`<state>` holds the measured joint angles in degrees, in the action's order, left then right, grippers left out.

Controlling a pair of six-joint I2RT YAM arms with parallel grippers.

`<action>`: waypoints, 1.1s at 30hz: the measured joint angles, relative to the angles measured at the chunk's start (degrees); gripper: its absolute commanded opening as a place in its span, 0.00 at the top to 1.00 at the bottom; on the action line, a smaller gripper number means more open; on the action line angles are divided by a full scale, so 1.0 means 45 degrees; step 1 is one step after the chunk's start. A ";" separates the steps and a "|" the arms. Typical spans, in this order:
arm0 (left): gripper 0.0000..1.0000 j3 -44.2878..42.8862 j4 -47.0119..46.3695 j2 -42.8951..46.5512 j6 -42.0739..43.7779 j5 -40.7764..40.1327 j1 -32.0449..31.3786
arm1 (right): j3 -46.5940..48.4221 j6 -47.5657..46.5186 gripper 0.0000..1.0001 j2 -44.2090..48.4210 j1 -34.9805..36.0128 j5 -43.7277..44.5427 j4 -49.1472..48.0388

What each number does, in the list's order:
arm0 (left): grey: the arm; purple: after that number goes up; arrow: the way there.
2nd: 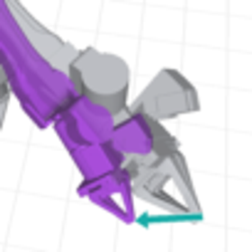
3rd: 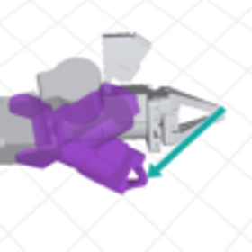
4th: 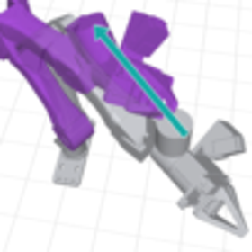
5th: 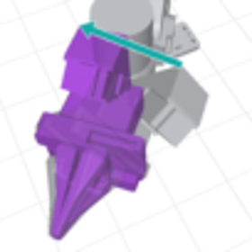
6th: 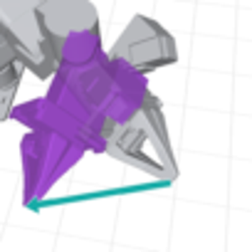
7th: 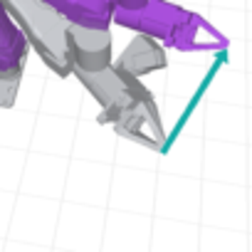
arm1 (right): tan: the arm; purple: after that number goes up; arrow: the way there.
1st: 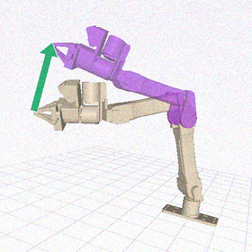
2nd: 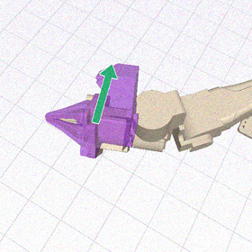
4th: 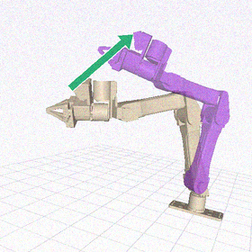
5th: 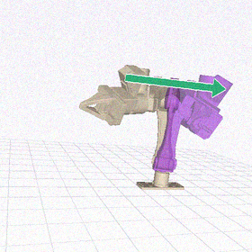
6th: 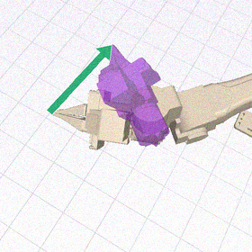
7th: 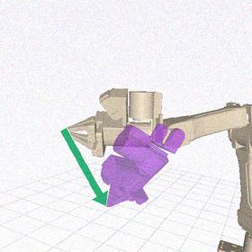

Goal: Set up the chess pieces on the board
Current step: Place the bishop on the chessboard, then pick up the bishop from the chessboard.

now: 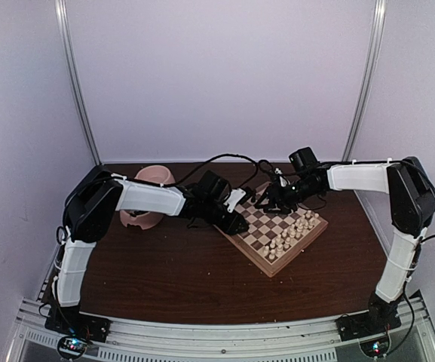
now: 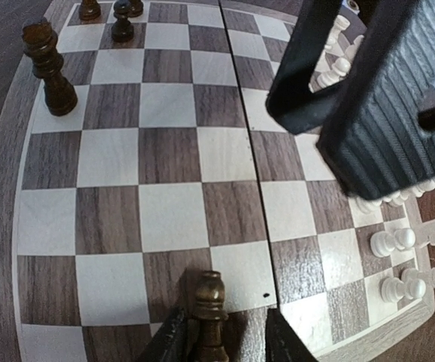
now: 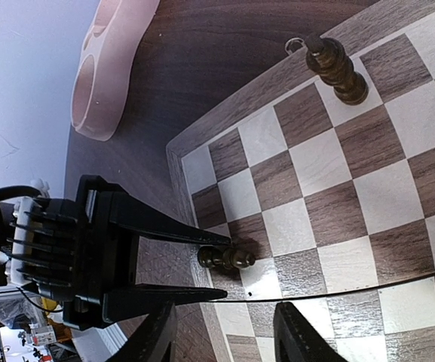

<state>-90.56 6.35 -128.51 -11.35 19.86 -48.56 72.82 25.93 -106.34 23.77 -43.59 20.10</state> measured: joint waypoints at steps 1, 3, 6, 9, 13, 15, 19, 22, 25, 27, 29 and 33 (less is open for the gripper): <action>0.60 0.0000 0.0005 0.0005 0.0078 -0.0019 0.0000 | 0.0005 -0.0015 0.53 0.0000 0.0005 0.0005 0.0019; 0.59 0.0000 0.0034 0.0010 0.0194 -0.0034 0.0000 | 0.0005 -0.0044 0.53 0.0000 0.0024 0.0024 0.0073; 0.66 0.0000 0.0087 0.0034 0.0379 -0.0063 -0.0010 | 0.0015 -0.0058 0.53 0.0000 0.0034 0.0034 0.0165; 0.69 0.0000 0.0199 0.0049 0.0549 -0.0155 -0.0010 | 0.0024 -0.0058 0.53 -0.0005 0.0058 0.0034 0.0219; 0.71 0.0005 0.0325 0.0083 0.0690 -0.0291 -0.0010 | 0.0039 -0.0068 0.54 -0.0024 0.0063 0.0039 0.0277; 0.71 0.0005 0.0379 0.0107 0.0758 -0.0403 -0.0010 | 0.0078 -0.0083 0.54 -0.0039 0.0068 0.0044 0.0311; 0.57 0.0005 0.0476 0.0141 0.0937 -0.0515 -0.0010 | 0.0180 -0.0117 0.54 -0.0078 0.0078 0.0049 0.0340; 0.64 0.0010 0.0568 0.0199 0.1025 -0.0612 -0.0010 | 0.0194 -0.0136 0.54 -0.0087 0.0083 0.0053 0.0350; 0.79 0.0024 0.0675 0.0223 0.1103 -0.0758 -0.0010 | 0.0194 -0.0146 0.54 -0.0087 0.0083 0.0068 0.0355; 0.85 0.0034 0.0714 0.0223 0.1156 -0.0874 -0.0010 | 0.0194 -0.0151 0.54 -0.0087 0.0087 0.0073 0.0355; 0.85 0.0034 0.0719 0.0228 0.1185 -0.0928 -0.0010 | 0.0194 -0.0151 0.54 -0.0087 0.0102 0.0078 0.0355; 0.85 0.0053 0.0738 0.0248 0.1205 -0.0933 -0.0010 | 0.0194 -0.0151 0.54 -0.0087 0.0155 0.0078 0.0355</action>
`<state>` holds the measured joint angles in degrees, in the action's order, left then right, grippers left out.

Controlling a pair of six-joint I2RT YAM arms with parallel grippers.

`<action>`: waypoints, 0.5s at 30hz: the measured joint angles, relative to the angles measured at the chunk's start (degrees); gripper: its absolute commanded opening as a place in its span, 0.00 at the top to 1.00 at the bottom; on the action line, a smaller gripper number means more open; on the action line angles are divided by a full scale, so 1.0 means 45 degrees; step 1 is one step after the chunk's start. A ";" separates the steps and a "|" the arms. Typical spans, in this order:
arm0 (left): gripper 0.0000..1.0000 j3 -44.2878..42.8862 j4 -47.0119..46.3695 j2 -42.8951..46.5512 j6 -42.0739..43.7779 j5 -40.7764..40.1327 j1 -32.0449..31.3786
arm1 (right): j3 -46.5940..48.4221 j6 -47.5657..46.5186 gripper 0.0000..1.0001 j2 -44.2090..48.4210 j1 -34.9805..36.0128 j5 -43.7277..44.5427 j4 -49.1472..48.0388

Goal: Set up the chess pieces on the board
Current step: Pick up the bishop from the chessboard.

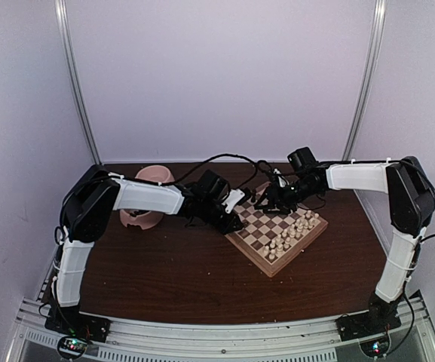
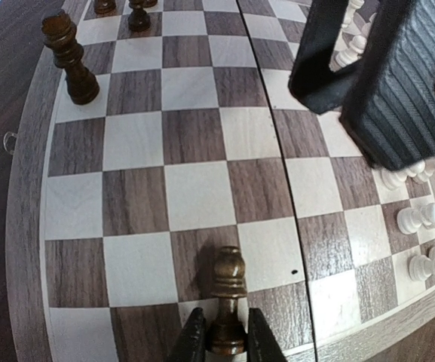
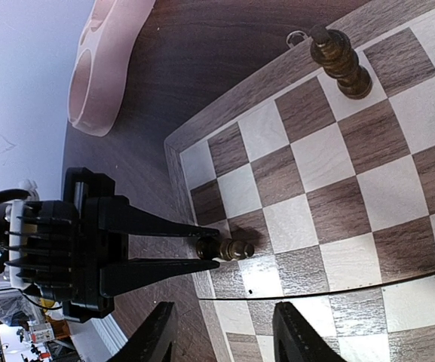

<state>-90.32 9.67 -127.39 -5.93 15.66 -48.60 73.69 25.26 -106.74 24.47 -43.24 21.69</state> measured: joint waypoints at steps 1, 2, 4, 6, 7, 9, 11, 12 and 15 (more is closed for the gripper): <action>0.86 0.0005 -0.0005 0.0005 0.0000 0.0005 0.0000 | 0.0000 0.0000 0.54 0.0000 0.0005 0.0000 0.0000; 0.86 0.0053 -0.0034 0.0029 0.0000 0.0005 0.0000 | 0.0000 0.0000 0.54 0.0000 0.0005 0.0000 0.0000; 0.86 0.0253 -0.0136 0.0141 0.0005 0.0005 0.0000 | 0.0000 0.0000 0.54 0.0000 0.0010 0.0000 0.0000; 0.87 0.0539 -0.0253 0.0311 0.0000 0.0000 0.0000 | 0.0000 0.0005 0.54 0.0000 0.0010 -0.0010 -0.0005; 0.88 0.0699 -0.0335 0.0403 0.0000 -0.0005 0.0000 | 0.0000 0.0015 0.54 0.0000 0.0010 -0.0015 -0.0005; 0.89 0.0971 -0.0500 0.0549 0.0000 -0.0010 0.0000 | 0.0000 0.0039 0.53 0.0000 0.0010 -0.0029 -0.0010; 0.89 0.1190 -0.0651 0.0680 -0.0005 -0.0019 0.0000 | -0.0010 0.0049 0.53 0.0000 0.0010 -0.0049 -0.0024; 0.89 0.1307 -0.0743 0.0729 -0.0015 -0.0034 0.0000 | -0.0034 0.0053 0.53 0.0005 0.0010 -0.0053 -0.0063; 0.90 0.1511 -0.0937 0.0835 -0.0049 -0.0068 0.0000 | -0.0209 0.0117 0.53 0.0063 0.0010 -0.0053 -0.0233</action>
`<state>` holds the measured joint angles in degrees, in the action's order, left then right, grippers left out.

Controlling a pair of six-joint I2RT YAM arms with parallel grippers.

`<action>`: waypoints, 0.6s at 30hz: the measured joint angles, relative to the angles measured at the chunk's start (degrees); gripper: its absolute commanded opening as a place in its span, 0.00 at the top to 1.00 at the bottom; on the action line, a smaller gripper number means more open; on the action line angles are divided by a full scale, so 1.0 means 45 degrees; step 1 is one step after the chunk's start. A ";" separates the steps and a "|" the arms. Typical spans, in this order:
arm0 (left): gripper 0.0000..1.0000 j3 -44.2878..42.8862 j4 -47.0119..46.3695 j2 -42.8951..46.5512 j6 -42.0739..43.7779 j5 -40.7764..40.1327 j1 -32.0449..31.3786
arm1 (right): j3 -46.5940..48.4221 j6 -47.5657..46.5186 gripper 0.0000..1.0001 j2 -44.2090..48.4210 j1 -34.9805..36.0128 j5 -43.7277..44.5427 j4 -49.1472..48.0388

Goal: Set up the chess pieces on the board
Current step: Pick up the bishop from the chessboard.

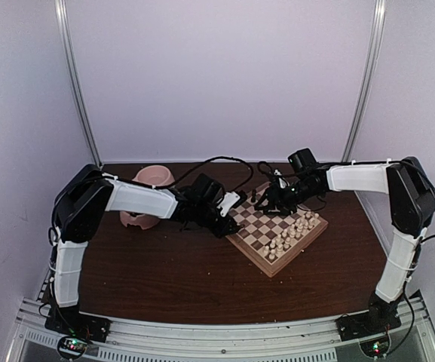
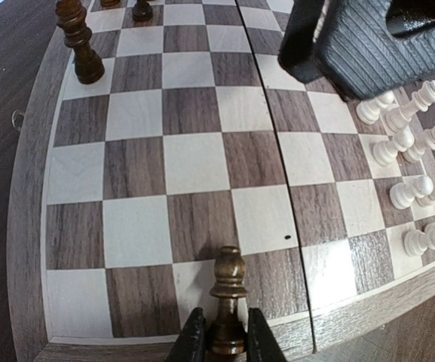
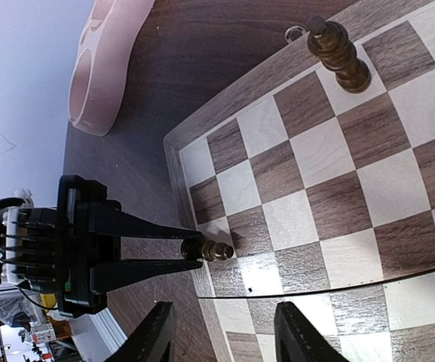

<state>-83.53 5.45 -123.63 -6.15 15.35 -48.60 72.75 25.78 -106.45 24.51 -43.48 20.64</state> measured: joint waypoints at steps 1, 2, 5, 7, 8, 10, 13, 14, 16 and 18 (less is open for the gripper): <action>0.90 0.0063 -0.0044 0.0029 -0.0015 -0.0010 0.0000 | -0.0068 0.0019 0.52 0.0034 0.0000 0.0005 -0.0034; 0.90 0.0117 -0.0078 0.0058 -0.0034 -0.0029 0.0000 | -0.0112 0.0034 0.53 0.0049 0.0000 0.0005 -0.0063; 0.90 0.0296 -0.0253 0.0146 -0.0053 -0.0083 0.0000 | -0.0253 0.0092 0.53 0.0112 0.0000 0.0000 -0.0248; 0.90 0.0427 -0.0243 0.0277 -0.0058 -0.0165 0.0000 | -0.0418 0.0214 0.52 0.0223 -0.0029 -0.0005 -0.0427; 0.90 0.0471 -0.0262 0.0350 -0.0058 -0.0209 0.0000 | -0.0529 0.0291 0.53 0.0316 -0.0049 -0.0015 -0.0500; 0.90 0.0588 -0.0321 0.0529 -0.0058 -0.0282 0.0000 | -0.0690 0.0393 0.53 0.0486 -0.0117 -0.0049 -0.0597; 0.90 0.0840 -0.0578 0.0899 -0.0058 -0.0306 0.0000 | -0.0772 0.0563 0.52 0.0661 -0.0170 -0.0155 -0.0816; 0.90 0.0928 -0.0656 0.1015 -0.0058 -0.0306 0.0000 | -0.0772 0.0617 0.53 0.0680 -0.0170 -0.0228 -0.0879; 0.90 0.1117 -0.0835 0.1282 -0.0053 -0.0296 0.0000 | -0.0772 0.0699 0.53 0.0699 -0.0175 -0.0500 -0.1039; 0.90 0.1268 -0.1049 0.1549 -0.0049 -0.0267 0.0000 | -0.0772 0.0763 0.53 0.0699 -0.0155 -0.0889 -0.1146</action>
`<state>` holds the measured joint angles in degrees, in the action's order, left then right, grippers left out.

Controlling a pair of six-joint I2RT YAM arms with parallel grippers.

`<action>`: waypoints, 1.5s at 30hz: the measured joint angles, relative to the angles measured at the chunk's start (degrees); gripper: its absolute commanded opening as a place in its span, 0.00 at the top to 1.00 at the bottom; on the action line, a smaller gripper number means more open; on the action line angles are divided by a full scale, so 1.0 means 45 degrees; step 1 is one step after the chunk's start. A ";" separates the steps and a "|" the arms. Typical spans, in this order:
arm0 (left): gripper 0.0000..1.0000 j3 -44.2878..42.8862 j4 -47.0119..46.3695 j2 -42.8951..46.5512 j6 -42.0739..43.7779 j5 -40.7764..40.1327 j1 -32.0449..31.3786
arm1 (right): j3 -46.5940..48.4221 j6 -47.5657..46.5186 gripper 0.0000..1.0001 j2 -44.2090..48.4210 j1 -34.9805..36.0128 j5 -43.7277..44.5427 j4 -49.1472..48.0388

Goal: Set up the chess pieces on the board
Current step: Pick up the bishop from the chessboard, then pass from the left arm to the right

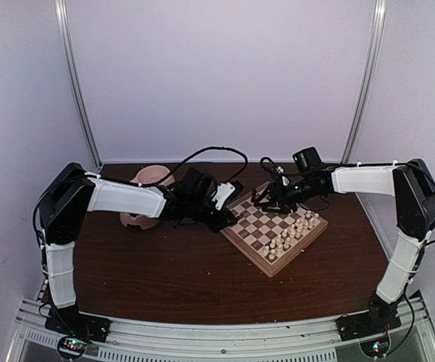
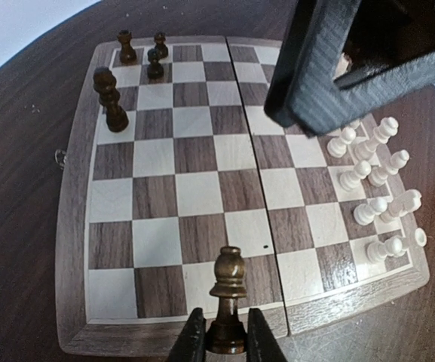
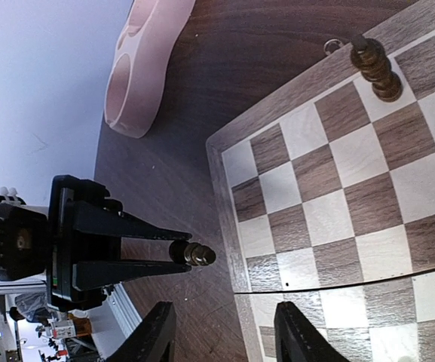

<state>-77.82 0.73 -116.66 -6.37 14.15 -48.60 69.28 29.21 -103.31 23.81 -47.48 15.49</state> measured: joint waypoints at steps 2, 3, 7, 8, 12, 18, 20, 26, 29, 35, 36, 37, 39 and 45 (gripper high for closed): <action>0.90 0.0146 -0.0243 0.0248 0.0000 0.0029 0.0000 | 0.0000 0.0053 0.52 0.0000 0.0063 -0.0311 -0.0083; 0.90 0.0199 -0.0301 0.0369 0.0005 0.0049 0.0000 | 0.0000 0.0121 0.53 0.0000 0.0107 -0.0466 -0.0107; 0.90 0.0350 -0.0656 0.0787 0.0005 0.0219 0.0000 | 0.0000 0.0257 0.53 0.0000 0.0291 -0.0986 -0.0243; 0.90 0.0350 -0.0743 0.0855 0.0005 0.0287 0.0000 | 0.0000 0.0287 0.53 0.0000 0.0340 -0.1112 -0.0282; 0.90 0.0350 -0.0967 0.1005 0.0005 0.0539 0.0000 | 0.0000 0.0495 0.53 0.0000 0.0471 -0.1501 -0.0495; 0.90 0.0350 -0.1161 0.1020 0.0000 0.0855 0.0000 | 0.0000 0.0913 0.54 -0.0107 0.0607 -0.1977 -0.1083; 0.90 0.0350 -0.1171 0.1020 0.0000 0.0933 0.0000 | 0.0000 0.1039 0.56 -0.0170 0.0631 -0.2098 -0.1253; 0.90 0.0355 -0.1195 0.1020 0.0000 0.1151 0.0000 | 0.0000 0.1350 0.63 -0.0287 0.0656 -0.2322 -0.1685; 0.90 0.0355 -0.1200 0.1020 0.0000 0.1205 0.0000 | 0.0000 0.1457 0.67 -0.0325 0.0656 -0.2395 -0.1826; 0.90 0.0355 -0.1205 0.1020 0.0000 0.1253 0.0000 | 0.0000 0.1593 0.70 -0.0379 0.0656 -0.2438 -0.1991; 0.90 0.0355 -0.1209 0.1020 0.0000 0.1253 0.0000 | 0.0000 0.1598 0.70 -0.0384 0.0656 -0.2448 -0.1996; 0.89 0.0359 -0.1209 0.1020 0.0000 0.1253 0.0000 | 0.0000 0.1603 0.71 -0.0398 0.0661 -0.2453 -0.1996; 0.89 0.0369 -0.1214 0.1020 -0.0005 0.1248 0.0000 | 0.0000 0.1603 0.71 -0.0423 0.0661 -0.2463 -0.2006; 0.89 0.0379 -0.1214 0.1025 -0.0005 0.1243 0.0000 | 0.0000 0.1569 0.75 -0.0432 0.0690 -0.2545 -0.1982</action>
<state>-76.12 -4.73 -112.05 -6.39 19.75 -48.60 69.28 36.27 -105.25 26.92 -58.94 6.57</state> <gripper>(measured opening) 0.163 0.272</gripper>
